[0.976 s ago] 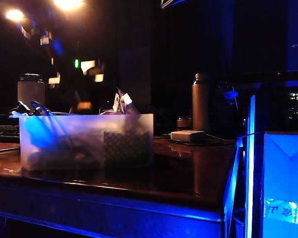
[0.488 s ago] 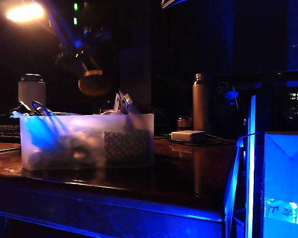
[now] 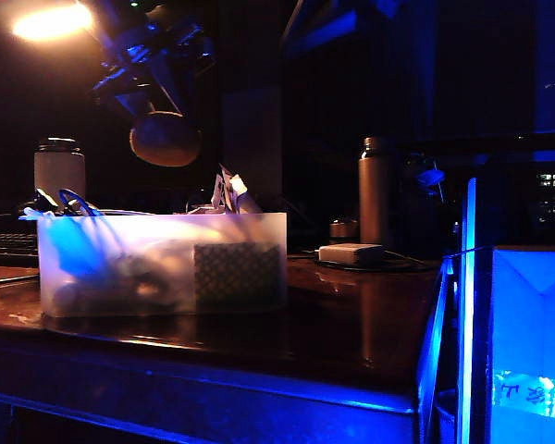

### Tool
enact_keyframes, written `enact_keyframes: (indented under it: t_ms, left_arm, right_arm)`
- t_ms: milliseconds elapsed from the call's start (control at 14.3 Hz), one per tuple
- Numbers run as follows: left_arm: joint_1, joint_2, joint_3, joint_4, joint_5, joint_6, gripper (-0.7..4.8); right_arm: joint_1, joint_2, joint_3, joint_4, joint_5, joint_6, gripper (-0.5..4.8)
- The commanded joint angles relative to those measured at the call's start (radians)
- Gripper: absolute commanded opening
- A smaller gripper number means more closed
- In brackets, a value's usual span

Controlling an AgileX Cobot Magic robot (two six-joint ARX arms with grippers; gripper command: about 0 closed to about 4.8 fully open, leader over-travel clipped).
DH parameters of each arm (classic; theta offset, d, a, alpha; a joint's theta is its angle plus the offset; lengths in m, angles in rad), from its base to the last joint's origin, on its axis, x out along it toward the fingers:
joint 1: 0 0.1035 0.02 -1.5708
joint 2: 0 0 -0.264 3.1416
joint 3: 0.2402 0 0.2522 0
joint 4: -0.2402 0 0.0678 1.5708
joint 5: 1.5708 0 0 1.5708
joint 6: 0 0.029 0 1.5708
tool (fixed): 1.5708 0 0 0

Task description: Pick up the kiwi and place it into the translucent box.

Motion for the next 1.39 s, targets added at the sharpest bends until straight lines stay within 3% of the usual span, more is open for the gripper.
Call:
enact_keyframes:
  t_ms: [70,418,557,767,976,1254,1394]
  left_arm:
    - [-0.012,-0.003,-0.013,-0.016,0.005,0.032,2.37]
    - [-0.013,-0.001,-0.087,-0.047,-0.037,0.048,2.54]
    - [-0.013,-0.001,-0.087,-0.047,-0.039,0.048,4.15]
    - [-0.013,-0.002,-0.087,-0.039,-0.039,0.042,4.07]
    - [-0.013,-0.014,-0.087,-0.029,-0.045,0.030,0.03]
    - [-0.013,-0.079,-0.087,0.016,-0.046,0.014,-0.04]
    - [-0.013,-0.145,-0.071,0.067,-0.096,-0.025,-0.04]
  right_arm:
    - [0.003,0.059,-0.024,-0.047,-0.082,-0.003,-0.01]
    - [0.008,0.069,-0.047,-0.070,-0.132,-0.003,-0.01]
    - [0.008,0.069,-0.047,-0.070,-0.132,-0.003,-0.01]
    - [0.008,0.069,-0.048,-0.072,-0.184,-0.003,-0.01]
    - [0.036,0.069,-0.048,-0.092,-0.187,-0.004,-0.01]
    - [0.142,0.072,-0.053,-0.093,-0.179,-0.034,-0.01]
    - [0.185,0.072,-0.053,-0.082,-0.179,-0.033,-0.01]
